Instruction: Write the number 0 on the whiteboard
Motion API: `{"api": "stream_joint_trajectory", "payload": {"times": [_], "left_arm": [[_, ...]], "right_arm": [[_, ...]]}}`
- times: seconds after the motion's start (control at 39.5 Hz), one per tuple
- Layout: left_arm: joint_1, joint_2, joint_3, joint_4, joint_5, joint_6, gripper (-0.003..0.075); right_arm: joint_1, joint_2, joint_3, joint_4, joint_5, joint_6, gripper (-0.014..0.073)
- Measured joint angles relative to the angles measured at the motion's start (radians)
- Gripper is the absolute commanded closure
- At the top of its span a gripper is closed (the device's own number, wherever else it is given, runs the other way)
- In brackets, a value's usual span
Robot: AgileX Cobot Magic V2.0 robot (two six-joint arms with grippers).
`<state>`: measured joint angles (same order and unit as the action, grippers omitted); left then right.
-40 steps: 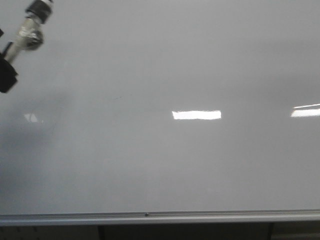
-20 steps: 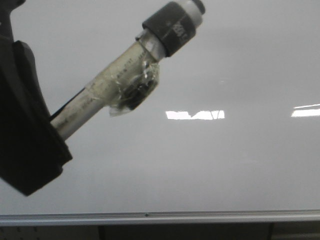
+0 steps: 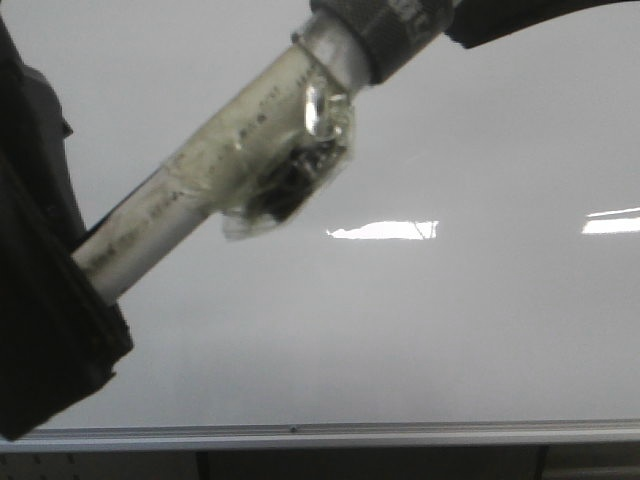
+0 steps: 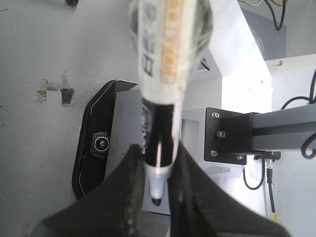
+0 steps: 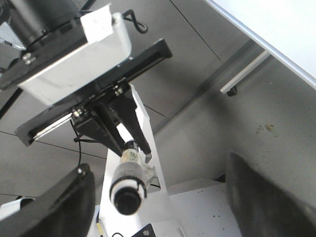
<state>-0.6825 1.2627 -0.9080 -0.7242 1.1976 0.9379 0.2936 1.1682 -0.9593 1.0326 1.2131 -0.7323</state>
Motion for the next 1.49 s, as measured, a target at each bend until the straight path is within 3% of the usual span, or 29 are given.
{"api": "stream_joint_trajectory", "payload": {"times": [0.15, 0.41, 0.84, 1.14, 1.27, 1.39, 1.49], "left_arm": [[0.0, 0.0, 0.0, -0.002, 0.0, 0.0, 0.0739], [0.0, 0.0, 0.0, -0.002, 0.0, 0.002, 0.0739], [0.0, 0.0, 0.0, -0.002, -0.024, 0.002, 0.0739], [0.0, 0.0, 0.0, -0.004, -0.029, 0.002, 0.0739], [0.0, 0.0, 0.0, -0.004, -0.032, 0.002, 0.0736], [0.0, 0.0, 0.0, -0.008, -0.031, 0.002, 0.0627], [0.0, 0.0, 0.0, -0.017, -0.031, 0.002, 0.0402]], "right_arm": [[0.058, 0.031, 0.0, 0.002, 0.0, -0.008, 0.0027], [0.12, 0.083, 0.0, 0.005, 0.0, -0.01, 0.0179], [0.124, 0.089, 0.0, 0.008, 0.0, -0.012, 0.0208], [0.124, 0.089, 0.0, 0.01, 0.0, -0.012, 0.066], [0.124, 0.089, 0.0, 0.01, 0.0, -0.012, 0.0662], [0.124, 0.089, 0.0, 0.01, 0.0, -0.015, 0.0662], [0.124, 0.089, 0.0, 0.01, 0.0, -0.015, 0.0662]]}}
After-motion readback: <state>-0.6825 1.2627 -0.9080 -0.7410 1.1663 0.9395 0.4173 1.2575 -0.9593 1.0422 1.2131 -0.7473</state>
